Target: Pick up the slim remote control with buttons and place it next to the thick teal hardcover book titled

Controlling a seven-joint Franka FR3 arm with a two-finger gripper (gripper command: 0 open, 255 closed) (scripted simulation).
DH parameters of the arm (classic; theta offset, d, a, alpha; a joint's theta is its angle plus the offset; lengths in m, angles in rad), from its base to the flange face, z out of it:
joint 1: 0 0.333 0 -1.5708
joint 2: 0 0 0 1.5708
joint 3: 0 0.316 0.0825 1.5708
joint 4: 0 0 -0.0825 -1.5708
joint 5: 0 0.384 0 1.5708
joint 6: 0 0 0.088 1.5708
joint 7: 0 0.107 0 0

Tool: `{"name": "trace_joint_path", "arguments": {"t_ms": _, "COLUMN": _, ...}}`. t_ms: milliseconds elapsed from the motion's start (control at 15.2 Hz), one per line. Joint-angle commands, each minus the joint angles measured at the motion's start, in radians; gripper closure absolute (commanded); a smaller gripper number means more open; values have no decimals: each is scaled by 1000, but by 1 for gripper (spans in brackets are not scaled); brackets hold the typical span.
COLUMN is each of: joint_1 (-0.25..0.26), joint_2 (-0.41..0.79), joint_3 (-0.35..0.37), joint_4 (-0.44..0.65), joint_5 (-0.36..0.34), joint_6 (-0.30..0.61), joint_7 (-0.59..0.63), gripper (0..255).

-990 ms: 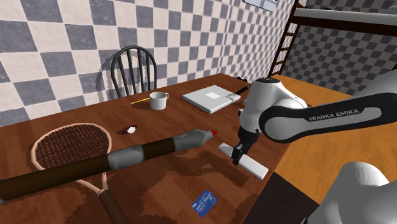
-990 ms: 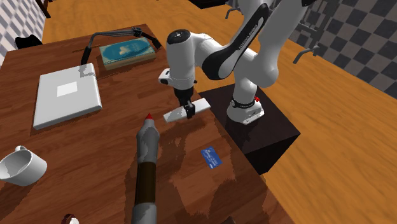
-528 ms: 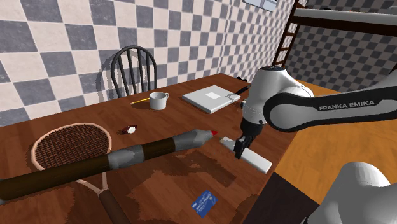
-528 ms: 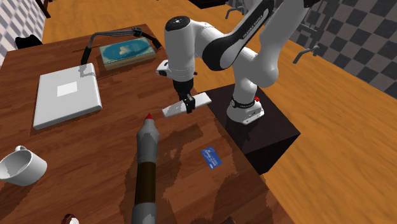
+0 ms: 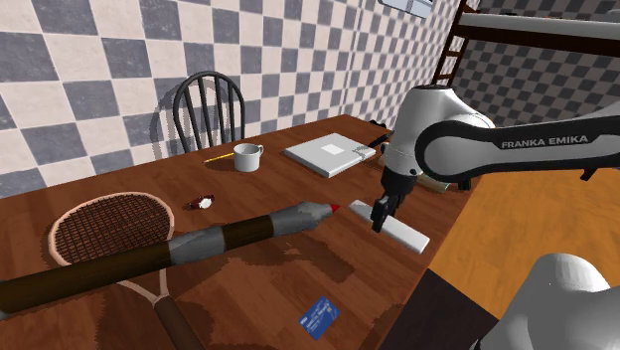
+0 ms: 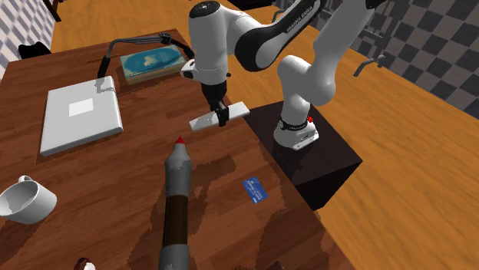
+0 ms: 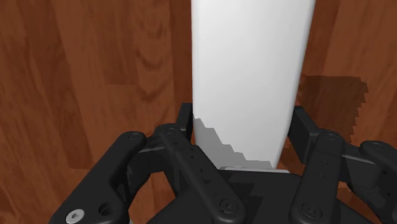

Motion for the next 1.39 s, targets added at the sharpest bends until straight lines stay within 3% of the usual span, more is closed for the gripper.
{"name": "trace_joint_path", "arguments": {"t_ms": 0, "joint_1": -26, "joint_2": 19, "joint_3": -41, "joint_4": 16, "joint_5": -25, "joint_6": 5, "joint_7": -50, "gripper": 255}}
{"name": "trace_joint_path", "arguments": {"t_ms": 726, "joint_1": -116, "joint_2": 244, "joint_3": -256, "joint_4": 214, "joint_5": -93, "joint_6": 46, "joint_7": -319, "gripper": 255}}
{"name": "trace_joint_path", "arguments": {"t_ms": 1320, "joint_1": -156, "joint_2": 503, "joint_3": -408, "joint_4": 471, "joint_5": -23, "joint_6": 49, "joint_7": -562, "gripper": 255}}
